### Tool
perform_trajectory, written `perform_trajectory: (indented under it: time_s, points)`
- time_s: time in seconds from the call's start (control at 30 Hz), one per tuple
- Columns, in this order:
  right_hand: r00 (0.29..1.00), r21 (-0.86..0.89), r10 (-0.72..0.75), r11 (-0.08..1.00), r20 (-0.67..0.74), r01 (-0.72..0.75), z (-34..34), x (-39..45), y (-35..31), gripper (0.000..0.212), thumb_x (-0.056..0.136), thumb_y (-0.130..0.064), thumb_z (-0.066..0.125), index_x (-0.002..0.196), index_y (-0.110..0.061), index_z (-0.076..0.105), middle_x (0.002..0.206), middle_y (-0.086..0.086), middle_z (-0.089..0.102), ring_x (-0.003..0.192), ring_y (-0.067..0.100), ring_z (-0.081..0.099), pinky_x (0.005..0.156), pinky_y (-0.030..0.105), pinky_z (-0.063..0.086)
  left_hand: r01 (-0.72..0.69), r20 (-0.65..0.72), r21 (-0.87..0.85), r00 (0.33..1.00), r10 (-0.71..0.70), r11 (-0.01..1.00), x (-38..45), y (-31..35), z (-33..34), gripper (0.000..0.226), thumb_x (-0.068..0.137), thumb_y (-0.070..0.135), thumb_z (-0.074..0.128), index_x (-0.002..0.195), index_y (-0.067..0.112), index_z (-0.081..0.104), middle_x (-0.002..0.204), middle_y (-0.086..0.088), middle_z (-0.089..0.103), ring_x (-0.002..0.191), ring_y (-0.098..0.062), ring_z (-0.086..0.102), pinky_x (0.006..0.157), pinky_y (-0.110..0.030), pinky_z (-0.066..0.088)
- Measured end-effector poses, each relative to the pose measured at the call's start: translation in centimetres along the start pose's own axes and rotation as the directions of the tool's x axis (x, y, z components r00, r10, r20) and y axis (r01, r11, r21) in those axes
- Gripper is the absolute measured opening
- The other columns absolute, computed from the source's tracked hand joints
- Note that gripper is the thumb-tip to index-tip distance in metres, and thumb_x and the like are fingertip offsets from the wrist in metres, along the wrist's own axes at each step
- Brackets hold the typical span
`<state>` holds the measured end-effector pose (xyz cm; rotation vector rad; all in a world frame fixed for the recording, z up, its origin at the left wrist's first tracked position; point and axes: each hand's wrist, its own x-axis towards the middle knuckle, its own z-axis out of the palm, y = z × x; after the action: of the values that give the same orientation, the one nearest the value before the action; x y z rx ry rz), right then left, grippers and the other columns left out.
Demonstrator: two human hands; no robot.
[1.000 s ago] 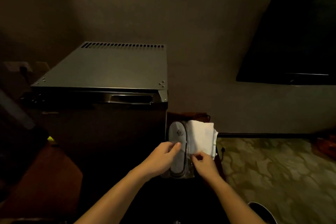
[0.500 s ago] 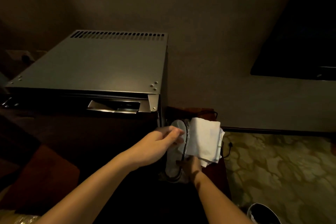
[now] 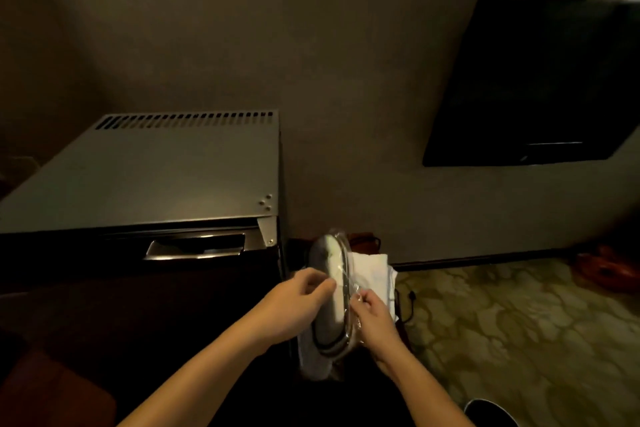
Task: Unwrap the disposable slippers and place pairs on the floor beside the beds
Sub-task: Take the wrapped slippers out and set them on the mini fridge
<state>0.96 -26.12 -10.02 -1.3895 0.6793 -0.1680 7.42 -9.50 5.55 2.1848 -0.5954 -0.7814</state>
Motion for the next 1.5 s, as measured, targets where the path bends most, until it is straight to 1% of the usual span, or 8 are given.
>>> perform_trajectory:
  time_s: [0.1,0.3,0.63,0.73,0.83,1.1,1.2,1.5]
  points:
    - [0.988,0.221,-0.154,0.963,-0.005,0.152,-1.4,-3.2,-4.7,0.009,0.101,-0.006,0.05,0.098,-0.001,0.057,0.09,0.018,0.068,0.082,0.023,0.065,0.072,0.034,0.055,0.066,-0.074,0.036,0.995,-0.064,0.997,0.2,0.6,0.5,0.049,0.091,0.061,0.05,0.129,0.029,0.047,0.125,0.012,0.059,0.116,-0.015,0.06,0.097,-0.032,0.047]
    - [0.945,0.348,-0.326,0.884,-0.025,0.314,-2.6,-8.0,-12.8,0.015,0.102,-0.012,0.048,0.112,-0.011,0.058,0.111,0.018,0.07,0.098,0.027,0.067,0.086,0.045,0.055,-0.249,-0.236,-0.515,0.961,0.144,0.82,0.1,4.8,0.4,0.034,0.082,0.018,0.079,0.114,0.016,0.066,0.104,0.001,0.076,0.088,-0.003,0.073,0.067,-0.015,0.056]
    - [0.856,0.171,-0.512,0.852,0.072,0.495,3.6,-12.2,-21.7,0.04,0.082,-0.015,0.074,0.12,-0.013,0.063,0.109,0.008,0.076,0.103,0.024,0.073,0.087,0.042,0.06,-0.554,-0.499,-0.436,0.805,0.322,0.71,-3.8,7.5,-8.7,0.054,0.072,0.002,0.083,0.121,0.016,0.064,0.103,-0.002,0.078,0.094,-0.016,0.075,0.074,-0.026,0.061]
    - [0.827,0.08,-0.552,0.834,0.111,0.546,8.5,-10.9,-23.8,0.06,0.08,-0.013,0.081,0.131,-0.024,0.053,0.112,0.0,0.074,0.102,0.012,0.072,0.084,0.029,0.06,-0.514,-0.586,-0.441,0.786,0.198,0.736,-5.3,5.7,-13.7,0.061,0.072,0.002,0.083,0.127,0.017,0.061,0.104,-0.008,0.077,0.093,-0.022,0.075,0.079,-0.036,0.062]
    - [0.821,-0.036,-0.519,0.84,0.239,0.542,14.9,-8.7,-24.7,0.08,0.07,-0.037,0.086,0.138,-0.038,0.045,0.115,-0.003,0.071,0.098,0.016,0.074,0.083,0.042,0.062,-0.437,-0.603,-0.443,0.791,0.101,0.783,-6.5,1.9,-18.6,0.049,0.075,0.007,0.083,0.119,0.021,0.066,0.096,-0.008,0.079,0.085,-0.02,0.076,0.071,-0.03,0.062]
    - [0.783,-0.441,-0.441,0.653,0.439,0.615,30.4,-6.7,-24.8,0.045,0.077,-0.051,0.069,0.117,-0.033,0.061,0.109,-0.01,0.069,0.1,0.015,0.066,0.087,0.042,0.058,-0.169,-0.559,-0.437,0.821,-0.119,0.883,-9.1,-8.2,-29.6,0.042,0.076,0.014,0.084,0.116,0.013,0.07,0.097,-0.009,0.078,0.084,-0.02,0.076,0.073,-0.029,0.06]
    - [0.788,-0.486,-0.419,0.625,0.451,0.611,34.5,-6.8,-25.4,0.037,0.081,-0.046,0.068,0.109,-0.022,0.069,0.103,-0.005,0.072,0.097,0.018,0.067,0.084,0.04,0.058,-0.11,-0.591,-0.388,0.792,-0.155,0.915,-9.6,-10.5,-32.1,0.038,0.078,0.012,0.083,0.113,0.006,0.071,0.09,-0.007,0.078,0.07,-0.011,0.074,0.061,-0.021,0.057]
    - [0.835,-0.551,-0.347,0.632,0.428,0.545,38.0,-5.7,-25.1,0.023,0.081,-0.04,0.075,0.091,-0.02,0.071,0.088,-0.003,0.074,0.08,0.015,0.07,0.071,0.038,0.062,0.164,-0.64,-0.142,0.737,-0.217,0.976,-8.0,-12.8,-34.7,0.033,0.06,0.047,0.082,0.079,0.022,0.074,0.076,0.004,0.076,0.077,-0.016,0.074,0.079,-0.038,0.061]
